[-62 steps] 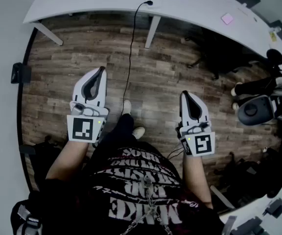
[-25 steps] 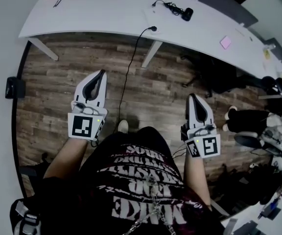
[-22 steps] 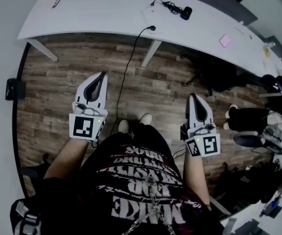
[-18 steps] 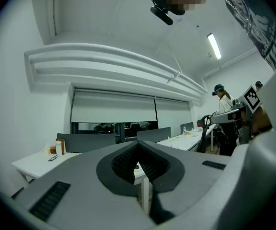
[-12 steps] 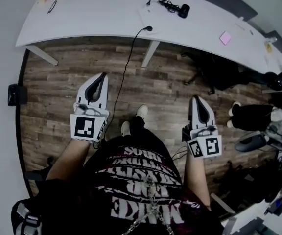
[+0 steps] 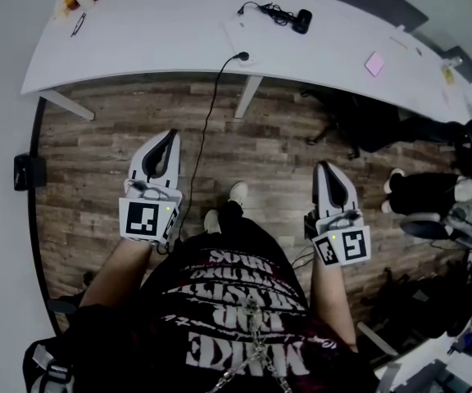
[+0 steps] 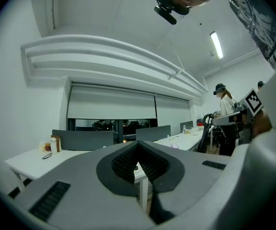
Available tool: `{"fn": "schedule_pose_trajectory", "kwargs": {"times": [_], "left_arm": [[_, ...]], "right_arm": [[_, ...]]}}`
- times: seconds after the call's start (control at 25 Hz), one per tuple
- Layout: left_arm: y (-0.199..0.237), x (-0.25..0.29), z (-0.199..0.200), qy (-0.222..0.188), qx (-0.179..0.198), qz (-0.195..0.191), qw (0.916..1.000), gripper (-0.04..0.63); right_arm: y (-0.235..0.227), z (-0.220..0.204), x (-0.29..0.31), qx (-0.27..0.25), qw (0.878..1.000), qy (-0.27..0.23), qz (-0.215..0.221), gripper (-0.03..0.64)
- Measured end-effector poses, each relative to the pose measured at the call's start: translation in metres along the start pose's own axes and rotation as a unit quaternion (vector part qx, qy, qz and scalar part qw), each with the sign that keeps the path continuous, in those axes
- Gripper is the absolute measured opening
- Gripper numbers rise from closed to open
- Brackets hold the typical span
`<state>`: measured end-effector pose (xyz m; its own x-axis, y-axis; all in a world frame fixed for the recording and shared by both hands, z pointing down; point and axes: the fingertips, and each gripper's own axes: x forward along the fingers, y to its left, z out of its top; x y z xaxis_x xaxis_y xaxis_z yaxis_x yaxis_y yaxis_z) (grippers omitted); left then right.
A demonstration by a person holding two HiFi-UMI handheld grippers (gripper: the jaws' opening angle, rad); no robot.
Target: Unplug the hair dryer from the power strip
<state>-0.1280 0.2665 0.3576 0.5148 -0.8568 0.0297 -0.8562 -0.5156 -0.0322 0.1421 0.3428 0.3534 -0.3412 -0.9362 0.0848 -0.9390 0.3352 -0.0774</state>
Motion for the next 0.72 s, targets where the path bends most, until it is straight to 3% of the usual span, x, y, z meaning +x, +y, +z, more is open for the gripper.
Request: {"fn": "schedule_pose_trajectory", "kwargs": {"times": [0.4,0.72], "left_arm": [[0.019,0.011,-0.025,0.012,-0.03,0.022,0.9993,0.023],[0.033,0.025,-0.042,0.028,-0.031,0.031,0.9986,0.023]], "right_arm": [[0.004,-0.006,0.029,-0.014,0.999,0.032,0.03,0.035],[-0.005,-0.016,0.046,-0.001,0.998,0.047,0.033,0.035]]}}
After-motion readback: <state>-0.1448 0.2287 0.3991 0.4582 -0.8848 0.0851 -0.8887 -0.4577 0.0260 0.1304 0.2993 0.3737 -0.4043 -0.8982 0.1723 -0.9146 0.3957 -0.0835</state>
